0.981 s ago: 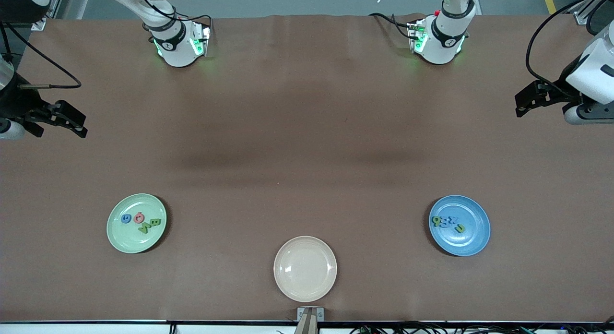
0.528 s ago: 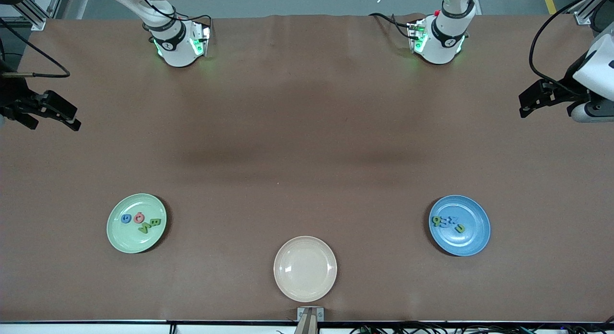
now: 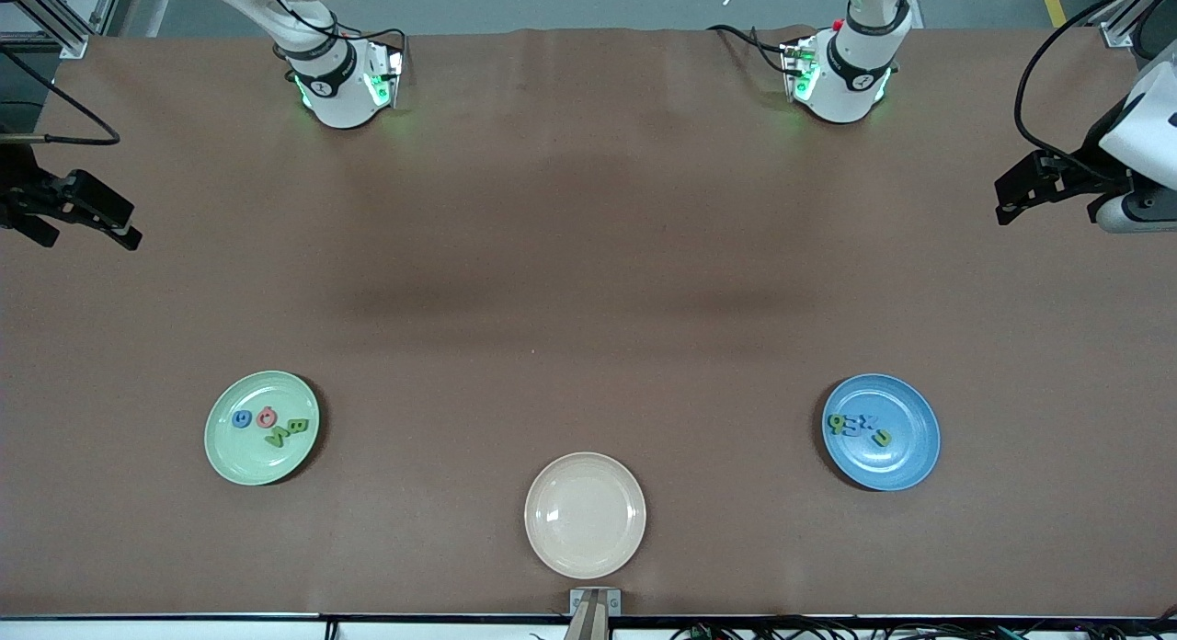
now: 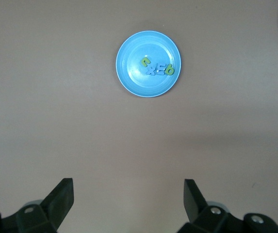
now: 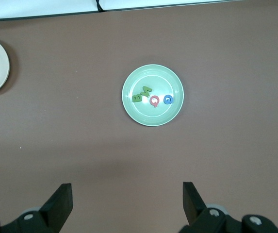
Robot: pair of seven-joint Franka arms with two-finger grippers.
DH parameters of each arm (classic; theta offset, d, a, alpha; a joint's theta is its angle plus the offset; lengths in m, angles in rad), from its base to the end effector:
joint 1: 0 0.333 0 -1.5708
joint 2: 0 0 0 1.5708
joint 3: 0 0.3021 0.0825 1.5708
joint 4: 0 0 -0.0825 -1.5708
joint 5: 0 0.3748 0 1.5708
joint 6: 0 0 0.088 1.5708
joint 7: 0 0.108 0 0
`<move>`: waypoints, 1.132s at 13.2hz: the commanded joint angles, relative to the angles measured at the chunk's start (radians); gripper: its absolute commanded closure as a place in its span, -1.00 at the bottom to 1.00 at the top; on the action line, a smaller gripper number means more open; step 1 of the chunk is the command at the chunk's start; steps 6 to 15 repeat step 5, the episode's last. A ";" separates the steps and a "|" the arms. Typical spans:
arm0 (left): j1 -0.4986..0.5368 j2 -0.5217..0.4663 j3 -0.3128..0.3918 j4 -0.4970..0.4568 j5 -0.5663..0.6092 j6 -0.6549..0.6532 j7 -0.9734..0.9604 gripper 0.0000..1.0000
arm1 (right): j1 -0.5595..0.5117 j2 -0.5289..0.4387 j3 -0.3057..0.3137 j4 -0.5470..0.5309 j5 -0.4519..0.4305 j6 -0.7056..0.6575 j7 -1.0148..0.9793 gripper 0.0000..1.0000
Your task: Sort upper and lower case letters into plates
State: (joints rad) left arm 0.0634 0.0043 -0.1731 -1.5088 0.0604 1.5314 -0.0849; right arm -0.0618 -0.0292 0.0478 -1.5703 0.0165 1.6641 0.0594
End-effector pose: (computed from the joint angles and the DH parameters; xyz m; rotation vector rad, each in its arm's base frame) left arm 0.5406 -0.0526 0.6326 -3.0837 0.0337 -0.0371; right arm 0.5464 -0.0056 0.6346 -3.1157 0.1151 -0.1914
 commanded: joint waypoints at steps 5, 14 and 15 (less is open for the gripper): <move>0.015 -0.012 -0.011 0.002 -0.028 -0.008 -0.009 -1.00 | -0.020 -0.006 0.006 0.001 0.006 -0.009 -0.013 -1.00; 0.015 -0.012 -0.011 0.002 -0.028 -0.008 -0.009 -1.00 | -0.020 -0.006 0.006 0.001 0.006 -0.009 -0.013 -1.00; 0.015 -0.012 -0.011 0.002 -0.028 -0.008 -0.009 -1.00 | -0.020 -0.006 0.006 0.001 0.006 -0.009 -0.013 -1.00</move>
